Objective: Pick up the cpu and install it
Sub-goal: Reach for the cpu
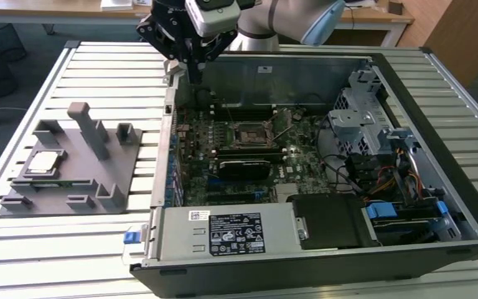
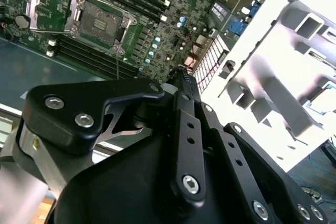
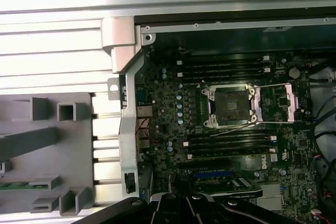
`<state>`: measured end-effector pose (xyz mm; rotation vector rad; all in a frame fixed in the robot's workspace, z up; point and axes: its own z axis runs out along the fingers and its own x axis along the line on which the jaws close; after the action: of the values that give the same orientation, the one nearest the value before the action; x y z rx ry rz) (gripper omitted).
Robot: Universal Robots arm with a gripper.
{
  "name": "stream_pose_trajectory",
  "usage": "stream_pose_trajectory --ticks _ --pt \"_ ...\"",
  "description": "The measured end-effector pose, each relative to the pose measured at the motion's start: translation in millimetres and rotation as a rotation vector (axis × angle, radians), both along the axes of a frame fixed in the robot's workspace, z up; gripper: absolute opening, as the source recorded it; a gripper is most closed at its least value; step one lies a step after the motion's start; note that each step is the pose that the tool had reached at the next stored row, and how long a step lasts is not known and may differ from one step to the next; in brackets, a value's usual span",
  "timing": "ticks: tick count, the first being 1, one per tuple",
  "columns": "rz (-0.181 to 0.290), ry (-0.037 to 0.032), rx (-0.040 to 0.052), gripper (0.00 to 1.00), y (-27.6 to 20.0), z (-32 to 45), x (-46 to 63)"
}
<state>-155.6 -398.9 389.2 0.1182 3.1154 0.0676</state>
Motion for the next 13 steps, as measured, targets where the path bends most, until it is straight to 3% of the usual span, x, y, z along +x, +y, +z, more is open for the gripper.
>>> stream_pose_trajectory --ticks 13 --pt "0.000 0.0008 0.0000 0.11 0.0 -0.8 -6.8"
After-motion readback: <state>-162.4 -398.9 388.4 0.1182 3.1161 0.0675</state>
